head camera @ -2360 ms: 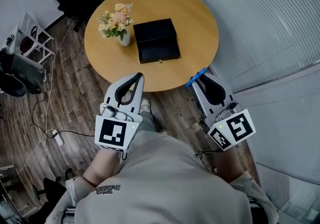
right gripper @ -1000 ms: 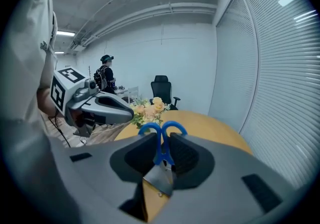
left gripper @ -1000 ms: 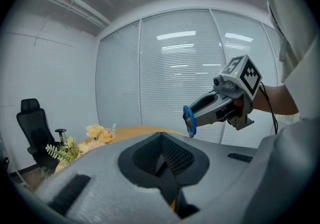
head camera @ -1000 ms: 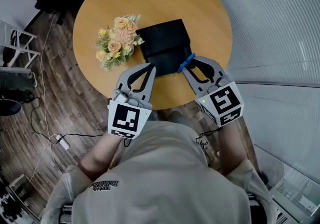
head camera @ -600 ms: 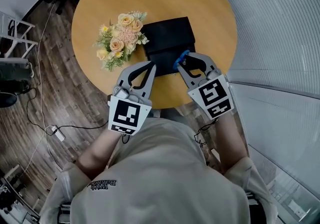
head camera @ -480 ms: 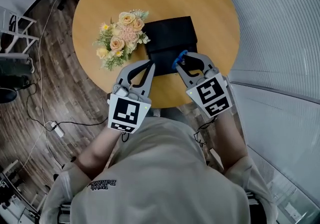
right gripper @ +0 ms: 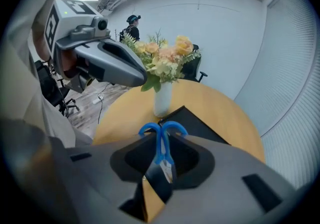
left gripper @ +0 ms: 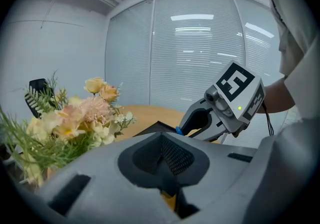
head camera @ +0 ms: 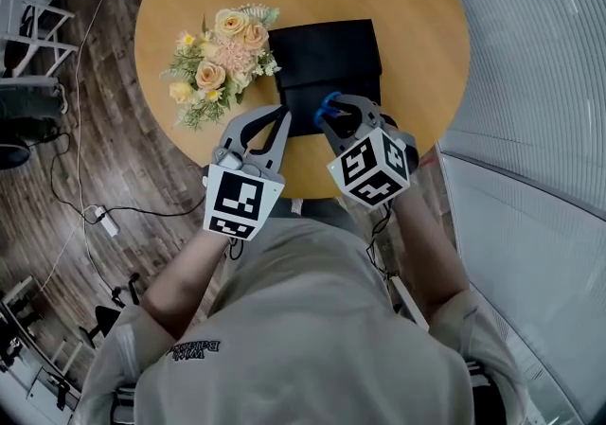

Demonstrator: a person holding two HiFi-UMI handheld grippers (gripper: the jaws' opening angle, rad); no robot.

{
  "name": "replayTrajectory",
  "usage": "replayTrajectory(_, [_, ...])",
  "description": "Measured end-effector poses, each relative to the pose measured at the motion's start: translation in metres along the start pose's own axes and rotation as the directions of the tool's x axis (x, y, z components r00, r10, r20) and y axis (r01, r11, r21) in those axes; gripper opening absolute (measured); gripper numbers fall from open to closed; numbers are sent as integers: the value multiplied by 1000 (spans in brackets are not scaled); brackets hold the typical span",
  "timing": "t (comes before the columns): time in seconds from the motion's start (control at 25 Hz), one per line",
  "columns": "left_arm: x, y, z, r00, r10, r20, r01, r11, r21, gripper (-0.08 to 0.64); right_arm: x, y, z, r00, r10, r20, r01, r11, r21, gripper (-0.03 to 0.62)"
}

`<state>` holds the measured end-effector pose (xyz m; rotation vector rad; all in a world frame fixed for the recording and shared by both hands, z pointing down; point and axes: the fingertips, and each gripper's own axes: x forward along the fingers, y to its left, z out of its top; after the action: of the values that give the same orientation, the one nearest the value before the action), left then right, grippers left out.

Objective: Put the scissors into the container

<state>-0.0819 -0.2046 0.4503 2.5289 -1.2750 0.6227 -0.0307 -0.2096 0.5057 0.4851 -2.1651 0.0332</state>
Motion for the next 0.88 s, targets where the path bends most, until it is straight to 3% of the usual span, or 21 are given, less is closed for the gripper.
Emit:
replayTrajectory(0.36, [30, -9, -32, 998, -5, -66, 3, 999, -39, 21, 44, 14, -40, 988, 136, -74, -134, 991, 28, 95])
replayTrajectory(0.88, [53, -8, -70, 991, 11, -131, -21, 997, -76, 21, 107, 19, -88, 959, 204, -196, -209, 978, -7, 95])
